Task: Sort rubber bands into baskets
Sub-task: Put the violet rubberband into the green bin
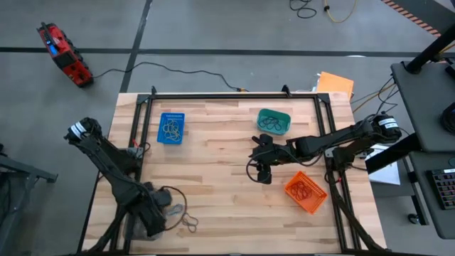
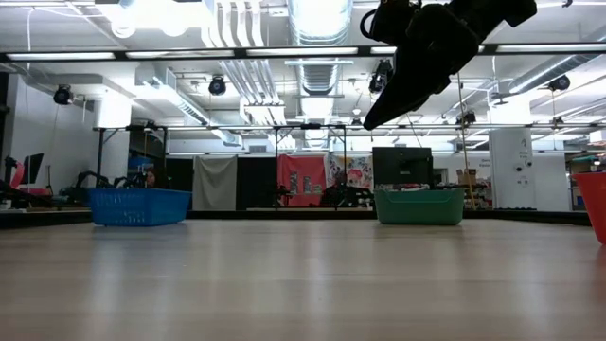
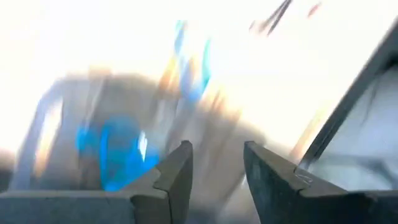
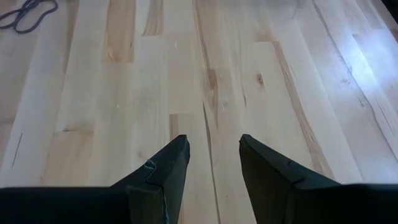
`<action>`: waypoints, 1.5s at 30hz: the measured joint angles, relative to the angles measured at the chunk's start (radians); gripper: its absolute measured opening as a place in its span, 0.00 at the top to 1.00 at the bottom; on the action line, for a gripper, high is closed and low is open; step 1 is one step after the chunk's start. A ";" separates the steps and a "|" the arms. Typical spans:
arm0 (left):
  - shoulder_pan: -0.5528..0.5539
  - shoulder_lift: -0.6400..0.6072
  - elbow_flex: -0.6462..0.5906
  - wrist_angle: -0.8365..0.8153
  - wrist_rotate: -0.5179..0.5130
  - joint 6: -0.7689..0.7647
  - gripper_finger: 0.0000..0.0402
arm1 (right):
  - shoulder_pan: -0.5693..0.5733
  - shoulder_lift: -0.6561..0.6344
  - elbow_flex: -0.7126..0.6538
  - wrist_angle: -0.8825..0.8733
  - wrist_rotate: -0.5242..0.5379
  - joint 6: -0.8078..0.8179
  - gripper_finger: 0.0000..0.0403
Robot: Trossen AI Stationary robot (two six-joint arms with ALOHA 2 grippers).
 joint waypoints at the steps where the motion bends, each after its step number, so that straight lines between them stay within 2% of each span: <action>1: 0.000 0.005 0.021 0.022 -0.069 0.031 0.69 | 0.000 0.000 0.000 0.004 0.000 0.000 0.65; 4: 0.000 0.041 0.095 0.067 -0.250 0.150 0.69 | 0.000 0.000 0.000 0.007 0.000 -0.002 0.65; 7: 0.000 0.105 0.169 0.062 -0.382 0.298 0.69 | 0.000 0.000 0.000 0.017 0.000 -0.003 0.65; 12: 0.016 0.238 0.255 0.041 -0.454 0.509 0.69 | 0.000 0.000 0.000 0.006 0.000 -0.003 0.65; 19: 0.062 0.370 0.266 0.029 -0.462 0.658 0.69 | 0.000 -0.046 -0.001 -0.115 0.000 0.031 0.65; 28: 0.126 0.382 0.209 0.189 -0.442 0.838 0.69 | 0.000 -0.136 -0.001 -0.166 -0.001 0.043 0.65; 36: 0.144 0.380 0.138 0.334 -0.406 0.895 0.69 | 0.000 -0.155 -0.001 -0.172 -0.001 0.042 0.65; 40: 0.143 0.374 0.141 0.292 -0.381 0.850 0.69 | 0.000 -0.155 -0.001 -0.194 -0.001 0.044 0.65; 45: 0.133 0.372 0.143 0.248 -0.264 0.817 0.69 | 0.000 -0.155 -0.001 -0.194 -0.001 0.049 0.65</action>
